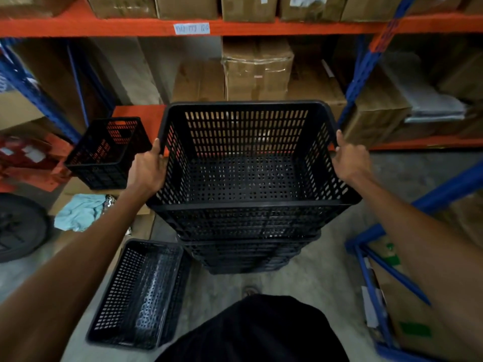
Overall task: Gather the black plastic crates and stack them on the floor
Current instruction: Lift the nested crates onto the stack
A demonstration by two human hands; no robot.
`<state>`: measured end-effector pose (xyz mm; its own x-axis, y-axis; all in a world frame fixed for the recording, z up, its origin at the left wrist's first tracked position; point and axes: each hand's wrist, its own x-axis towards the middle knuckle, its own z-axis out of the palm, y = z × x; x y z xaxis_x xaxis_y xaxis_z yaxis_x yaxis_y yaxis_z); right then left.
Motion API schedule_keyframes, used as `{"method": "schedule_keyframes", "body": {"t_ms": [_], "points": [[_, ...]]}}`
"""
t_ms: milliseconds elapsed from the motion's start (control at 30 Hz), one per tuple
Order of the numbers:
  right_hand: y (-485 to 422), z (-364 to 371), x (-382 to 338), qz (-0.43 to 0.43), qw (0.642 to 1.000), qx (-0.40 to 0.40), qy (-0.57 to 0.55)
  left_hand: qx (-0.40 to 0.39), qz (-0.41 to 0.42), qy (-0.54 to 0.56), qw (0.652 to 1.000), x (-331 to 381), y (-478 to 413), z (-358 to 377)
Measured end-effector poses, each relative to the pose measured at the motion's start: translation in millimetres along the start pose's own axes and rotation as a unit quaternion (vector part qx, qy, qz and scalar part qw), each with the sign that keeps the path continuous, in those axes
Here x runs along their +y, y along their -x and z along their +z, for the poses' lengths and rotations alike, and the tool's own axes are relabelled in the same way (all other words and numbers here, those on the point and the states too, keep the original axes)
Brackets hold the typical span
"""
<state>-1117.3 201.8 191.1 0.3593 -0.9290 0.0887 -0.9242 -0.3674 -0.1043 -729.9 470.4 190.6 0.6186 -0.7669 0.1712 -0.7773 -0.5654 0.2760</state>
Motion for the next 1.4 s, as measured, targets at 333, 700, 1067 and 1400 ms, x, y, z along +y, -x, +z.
{"method": "schedule_keyframes", "body": {"t_ms": [333,700,1067,1400], "points": [[17.4,-4.7,-1.5,0.006,1.000,-0.022,-0.005,-0.017,0.010,-0.004,1.000,-4.3,8.5,-0.5],[19.8,-7.2,-9.4,0.023,1.000,-0.008,-0.003,0.016,-0.002,-0.010,1.000,-3.6,4.7,0.0],[18.7,2.9,-11.9,-0.079,0.994,-0.032,0.070,-0.070,0.090,-0.061,0.992,-2.5,-14.5,18.9],[1.7,7.2,-13.5,-0.087,0.989,-0.054,0.108,-0.072,0.084,-0.064,0.992,-4.0,-30.3,24.8]]}}
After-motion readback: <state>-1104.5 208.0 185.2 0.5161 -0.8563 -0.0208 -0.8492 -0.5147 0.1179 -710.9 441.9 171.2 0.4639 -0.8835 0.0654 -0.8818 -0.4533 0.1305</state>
